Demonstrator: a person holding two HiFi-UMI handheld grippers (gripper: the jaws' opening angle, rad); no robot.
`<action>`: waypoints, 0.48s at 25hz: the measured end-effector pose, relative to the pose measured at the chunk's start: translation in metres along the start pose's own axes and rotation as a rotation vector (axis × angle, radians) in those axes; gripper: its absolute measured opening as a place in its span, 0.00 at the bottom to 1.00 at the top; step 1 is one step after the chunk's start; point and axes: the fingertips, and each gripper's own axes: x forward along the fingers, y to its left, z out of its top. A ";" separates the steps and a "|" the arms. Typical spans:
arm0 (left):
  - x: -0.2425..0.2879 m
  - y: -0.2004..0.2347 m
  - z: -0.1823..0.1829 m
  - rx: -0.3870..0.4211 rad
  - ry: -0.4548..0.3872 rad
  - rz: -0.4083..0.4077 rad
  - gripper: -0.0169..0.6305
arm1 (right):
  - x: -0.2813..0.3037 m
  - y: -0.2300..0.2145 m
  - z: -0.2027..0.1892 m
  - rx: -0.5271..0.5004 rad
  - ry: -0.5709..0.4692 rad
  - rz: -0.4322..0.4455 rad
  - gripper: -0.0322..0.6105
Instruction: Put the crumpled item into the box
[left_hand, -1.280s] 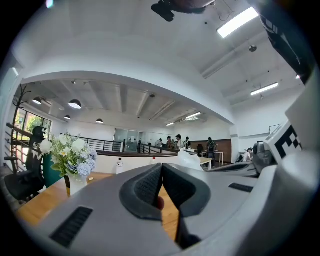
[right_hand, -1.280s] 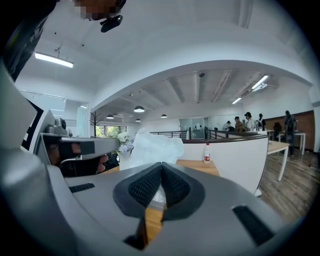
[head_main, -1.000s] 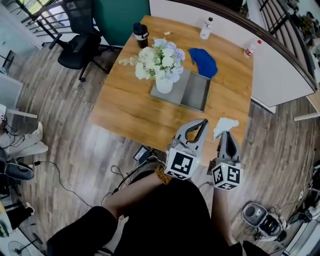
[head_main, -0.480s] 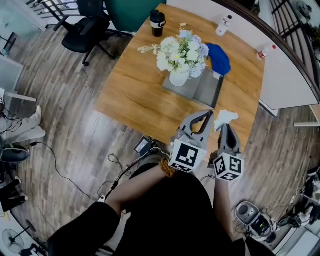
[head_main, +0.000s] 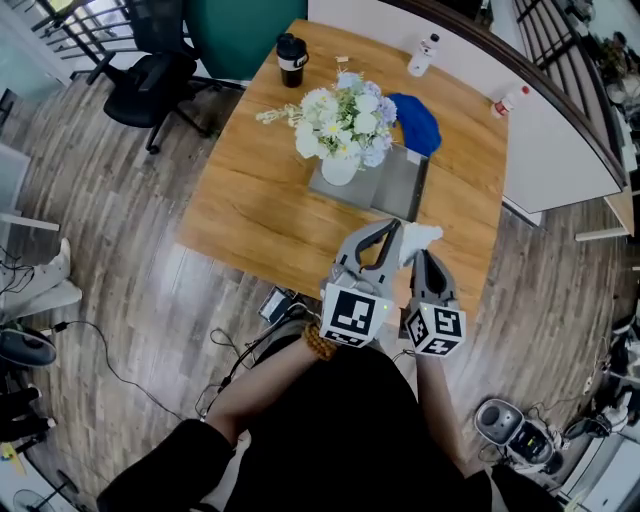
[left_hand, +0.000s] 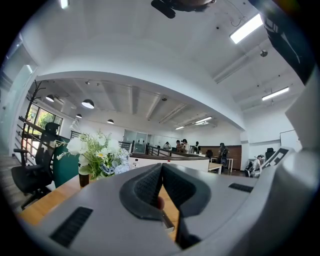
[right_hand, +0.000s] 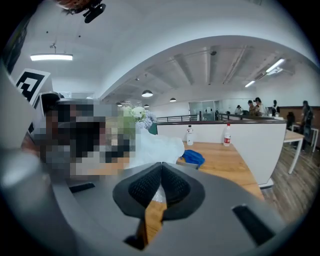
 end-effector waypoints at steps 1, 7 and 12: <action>0.000 0.000 0.001 0.006 -0.002 -0.004 0.06 | 0.001 0.000 -0.001 0.001 0.001 -0.002 0.06; 0.001 -0.001 0.002 0.019 0.005 -0.027 0.06 | 0.010 -0.002 -0.002 0.004 0.006 -0.008 0.06; -0.001 -0.001 0.002 0.023 0.013 -0.037 0.06 | 0.018 -0.006 0.006 0.042 -0.007 -0.004 0.06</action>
